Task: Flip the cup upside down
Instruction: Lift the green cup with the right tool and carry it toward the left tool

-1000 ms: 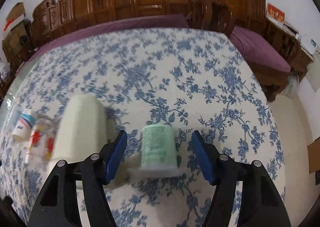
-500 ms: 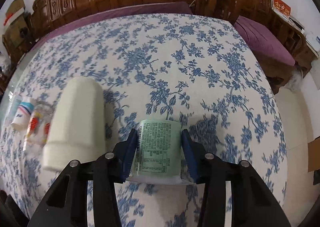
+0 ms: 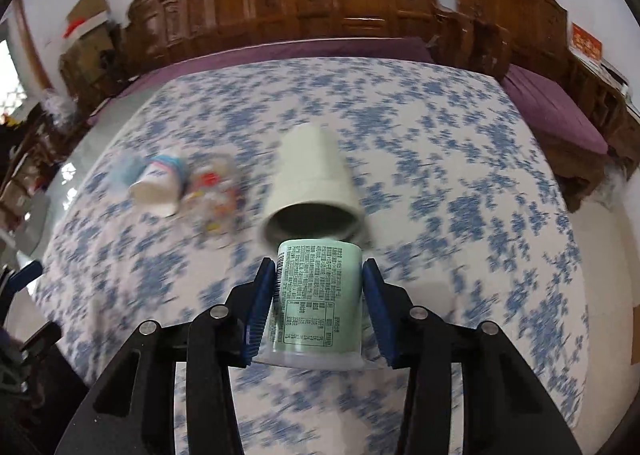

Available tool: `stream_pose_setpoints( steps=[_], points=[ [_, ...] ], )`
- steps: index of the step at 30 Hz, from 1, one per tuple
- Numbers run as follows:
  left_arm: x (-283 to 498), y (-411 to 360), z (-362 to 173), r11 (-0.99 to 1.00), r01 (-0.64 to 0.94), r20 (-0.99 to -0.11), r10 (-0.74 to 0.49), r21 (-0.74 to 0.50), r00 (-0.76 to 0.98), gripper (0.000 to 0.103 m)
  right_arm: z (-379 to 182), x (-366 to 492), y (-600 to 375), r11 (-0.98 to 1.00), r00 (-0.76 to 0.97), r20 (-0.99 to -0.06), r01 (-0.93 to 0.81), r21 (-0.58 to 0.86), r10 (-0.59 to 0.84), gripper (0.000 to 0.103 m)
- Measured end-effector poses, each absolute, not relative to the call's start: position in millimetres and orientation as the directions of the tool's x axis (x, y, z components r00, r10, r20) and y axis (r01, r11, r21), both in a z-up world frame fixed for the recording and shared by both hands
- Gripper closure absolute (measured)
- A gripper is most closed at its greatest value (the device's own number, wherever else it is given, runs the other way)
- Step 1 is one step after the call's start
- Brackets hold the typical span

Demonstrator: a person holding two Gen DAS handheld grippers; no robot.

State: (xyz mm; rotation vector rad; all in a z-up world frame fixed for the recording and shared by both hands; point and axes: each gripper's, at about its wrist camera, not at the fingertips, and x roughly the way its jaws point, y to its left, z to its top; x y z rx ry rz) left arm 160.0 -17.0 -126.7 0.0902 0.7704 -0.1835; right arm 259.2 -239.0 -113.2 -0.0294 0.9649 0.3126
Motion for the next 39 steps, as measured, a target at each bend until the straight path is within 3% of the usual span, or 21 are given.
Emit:
stream_pose_setpoints(
  steps=[14, 25, 39],
  points=[
    [134.8, 18.6, -124.8, 0.993, 0.118, -0.714, -0.064, 0.027, 0.697, 0.008, -146.9, 201.9, -138.3, 0.885, 0.414, -0.826, -0.420, 0.198, 0.382, 0.055],
    [129.3, 47.6, -133.1, 0.999, 0.051, -0.733, -0.022, 0.017, 0.680, 0.008, -170.6, 199.6, -96.8, 0.878, 0.380, -0.849, -0.443, 0.181, 0.367, 0.054],
    [141.8, 28.2, -118.1, 0.998, 0.061, -0.730, -0.032, 0.014, 0.682, 0.008, -129.4, 152.3, -152.3, 0.918, 0.634, -0.686, -0.374, 0.133, 0.358, 0.045]
  ],
)
